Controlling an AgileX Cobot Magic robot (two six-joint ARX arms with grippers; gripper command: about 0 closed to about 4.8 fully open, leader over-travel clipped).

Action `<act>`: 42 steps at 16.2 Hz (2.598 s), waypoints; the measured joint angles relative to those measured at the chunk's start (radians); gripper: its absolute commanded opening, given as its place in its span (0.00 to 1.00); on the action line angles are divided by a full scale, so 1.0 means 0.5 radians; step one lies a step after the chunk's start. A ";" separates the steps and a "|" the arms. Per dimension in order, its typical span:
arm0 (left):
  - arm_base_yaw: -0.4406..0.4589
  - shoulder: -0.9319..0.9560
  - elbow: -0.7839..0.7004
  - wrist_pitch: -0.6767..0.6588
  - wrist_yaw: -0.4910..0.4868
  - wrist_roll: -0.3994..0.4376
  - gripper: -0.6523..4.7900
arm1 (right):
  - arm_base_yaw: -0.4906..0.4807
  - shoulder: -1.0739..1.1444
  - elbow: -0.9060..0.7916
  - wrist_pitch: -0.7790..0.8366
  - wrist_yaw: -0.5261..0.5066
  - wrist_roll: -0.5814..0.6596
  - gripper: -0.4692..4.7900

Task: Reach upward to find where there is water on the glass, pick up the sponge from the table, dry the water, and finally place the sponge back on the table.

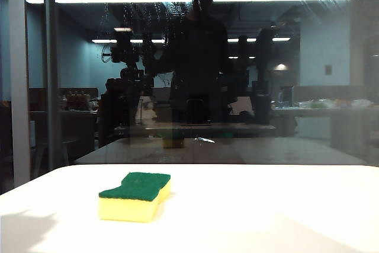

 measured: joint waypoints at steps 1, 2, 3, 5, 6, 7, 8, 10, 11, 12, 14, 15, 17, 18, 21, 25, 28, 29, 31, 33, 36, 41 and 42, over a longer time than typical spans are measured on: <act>0.000 -0.034 0.000 -0.033 -0.040 -0.001 0.32 | 0.000 -0.012 -0.039 -0.002 0.000 0.000 0.08; 0.000 -0.069 -0.002 -0.051 -0.050 -0.005 0.32 | 0.000 -0.031 -0.070 0.008 -0.005 0.000 0.08; 0.000 -0.115 -0.009 -0.056 -0.050 -0.004 0.32 | 0.000 -0.060 -0.120 0.061 -0.034 0.000 0.08; 0.000 -0.253 -0.064 -0.054 -0.050 -0.004 0.27 | 0.000 -0.079 -0.257 0.215 -0.082 -0.001 0.08; 0.000 -0.304 -0.094 -0.059 -0.050 -0.003 0.27 | 0.000 -0.079 -0.296 0.255 -0.082 -0.001 0.08; 0.000 -0.367 -0.127 -0.059 -0.050 -0.004 0.27 | 0.000 -0.079 -0.340 0.297 -0.082 -0.001 0.08; 0.000 -0.412 -0.151 -0.061 -0.050 -0.005 0.27 | 0.000 -0.079 -0.378 0.328 -0.082 -0.001 0.08; 0.000 -0.543 -0.249 -0.071 -0.050 -0.005 0.26 | 0.000 -0.079 -0.463 0.446 -0.082 -0.001 0.08; 0.000 -0.536 -0.259 -0.082 -0.053 -0.005 0.26 | 0.000 -0.079 -0.501 0.511 -0.085 -0.001 0.08; 0.001 -0.538 -0.263 -0.098 -0.056 -0.005 0.26 | 0.000 -0.079 -0.537 0.557 -0.083 -0.001 0.08; 0.002 -0.541 -0.275 -0.102 -0.072 -0.004 0.25 | 0.000 -0.079 -0.591 0.591 -0.082 -0.001 0.08; 0.002 -0.541 -0.301 -0.085 -0.081 -0.004 0.23 | 0.000 -0.079 -0.614 0.613 -0.082 -0.001 0.08; 0.003 -0.541 -0.388 -0.053 -0.095 -0.005 0.21 | 0.000 -0.079 -0.668 0.643 -0.082 -0.001 0.08; 0.003 -0.540 -0.430 -0.014 -0.096 -0.018 0.21 | 0.000 -0.080 -0.697 0.665 -0.082 -0.001 0.08; 0.003 -0.542 -0.646 0.387 -0.101 -0.172 0.20 | 0.000 -0.079 -0.801 0.778 -0.080 -0.001 0.08; 0.004 -0.541 -0.990 0.745 -0.101 -0.187 0.11 | 0.000 -0.080 -0.918 0.904 -0.076 -0.001 0.08; 0.004 -0.541 -1.130 0.912 -0.101 -0.187 0.11 | 0.000 -0.079 -1.035 0.980 -0.076 -0.001 0.08; 0.004 -0.541 -1.177 0.987 -0.101 -0.186 0.11 | 0.000 -0.079 -1.104 1.039 -0.077 -0.001 0.08; 0.004 -0.541 -1.244 1.035 -0.094 -0.186 0.11 | 0.000 -0.079 -1.200 1.090 -0.082 -0.001 0.08; 0.004 -0.542 -1.289 1.043 -0.093 -0.185 0.11 | 0.000 -0.080 -1.200 1.099 -0.082 -0.009 0.08; 0.004 -0.541 -1.329 1.053 -0.089 -0.185 0.11 | 0.000 -0.080 -1.200 1.111 -0.082 -0.040 0.08; 0.004 -0.541 -1.378 1.105 -0.086 -0.182 0.11 | 0.000 -0.080 -1.200 1.082 -0.082 -0.045 0.08; 0.004 -0.541 -1.378 1.105 -0.087 -0.185 0.11 | 0.000 -0.080 -1.200 1.057 -0.082 -0.045 0.08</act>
